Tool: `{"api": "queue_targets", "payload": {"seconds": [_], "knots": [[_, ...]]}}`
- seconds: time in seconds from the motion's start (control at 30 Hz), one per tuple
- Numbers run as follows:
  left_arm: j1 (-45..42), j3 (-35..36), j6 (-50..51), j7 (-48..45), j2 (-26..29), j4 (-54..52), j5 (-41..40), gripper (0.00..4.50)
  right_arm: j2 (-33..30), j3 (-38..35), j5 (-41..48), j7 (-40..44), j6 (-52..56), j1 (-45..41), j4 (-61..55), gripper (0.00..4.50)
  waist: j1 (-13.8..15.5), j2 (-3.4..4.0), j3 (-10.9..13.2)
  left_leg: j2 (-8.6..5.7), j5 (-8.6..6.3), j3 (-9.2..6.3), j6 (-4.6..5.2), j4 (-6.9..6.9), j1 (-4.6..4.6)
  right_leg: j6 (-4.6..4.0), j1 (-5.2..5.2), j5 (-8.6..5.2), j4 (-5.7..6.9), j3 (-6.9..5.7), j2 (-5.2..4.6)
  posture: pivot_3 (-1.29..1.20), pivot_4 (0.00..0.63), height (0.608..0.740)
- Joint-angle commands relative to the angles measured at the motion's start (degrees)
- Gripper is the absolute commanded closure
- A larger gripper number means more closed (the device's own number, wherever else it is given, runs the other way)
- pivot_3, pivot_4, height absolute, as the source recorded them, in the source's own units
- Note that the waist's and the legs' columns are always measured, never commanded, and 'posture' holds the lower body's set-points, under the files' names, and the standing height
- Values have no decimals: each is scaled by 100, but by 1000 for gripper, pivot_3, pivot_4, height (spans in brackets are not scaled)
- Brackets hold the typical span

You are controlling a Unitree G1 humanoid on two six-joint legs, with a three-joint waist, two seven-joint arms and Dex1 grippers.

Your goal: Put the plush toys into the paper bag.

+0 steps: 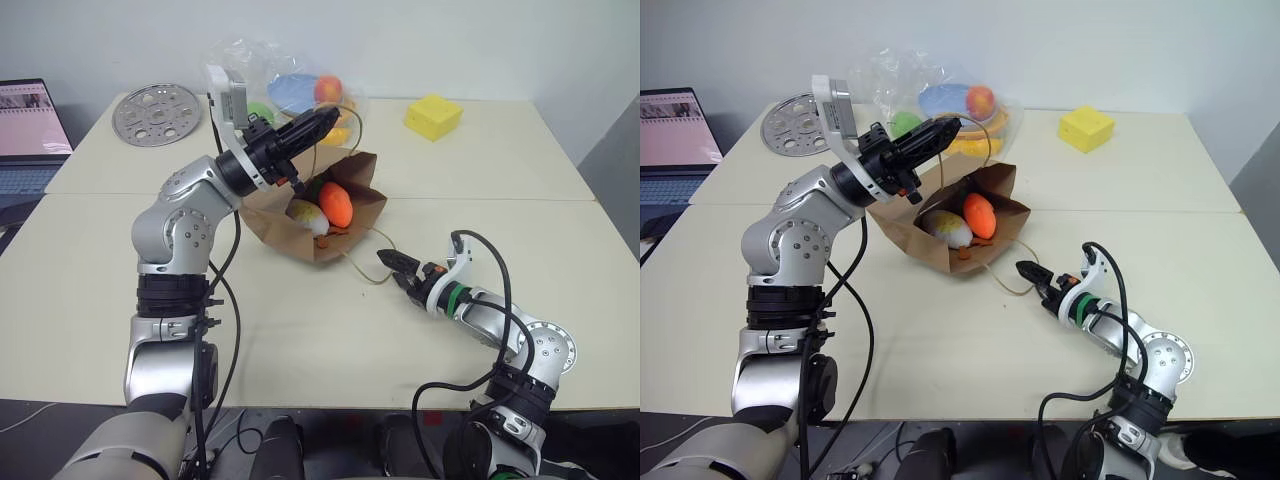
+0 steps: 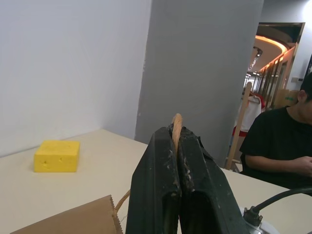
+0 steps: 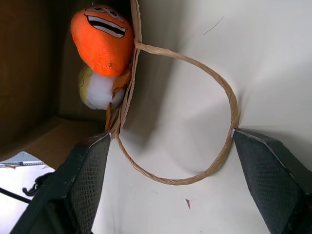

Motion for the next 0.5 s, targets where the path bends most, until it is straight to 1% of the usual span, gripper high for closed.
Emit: {"api": "queue_targets", "payload": {"seconds": [0.03,0.27,0.33,0.5], "knots": [[-40,54,-33,1,76,-254,-47,4500,64,220,377,-113,80,323,-95,349,2,0,0,0,0,0,0,0,0,0,0,0,0,0,0,0,150,740],[-8,55,-37,23,63,-282,-53,4500,-384,517,1183,-614,-47,631,-208,349,4,0,0,1,0,-1,0,-1,0,0,1,0,-2,0,0,0,150,740],[4,52,-44,15,62,-272,-50,4500,-470,661,1465,-786,-203,692,-183,349,4,0,0,1,0,0,0,-1,0,0,2,0,-3,0,0,0,150,740],[-1,49,-45,27,51,-281,-52,4500,-624,1123,1857,-1093,-646,880,-135,349,2,0,0,1,0,0,0,-1,0,0,1,0,-3,0,0,0,150,740]]}}
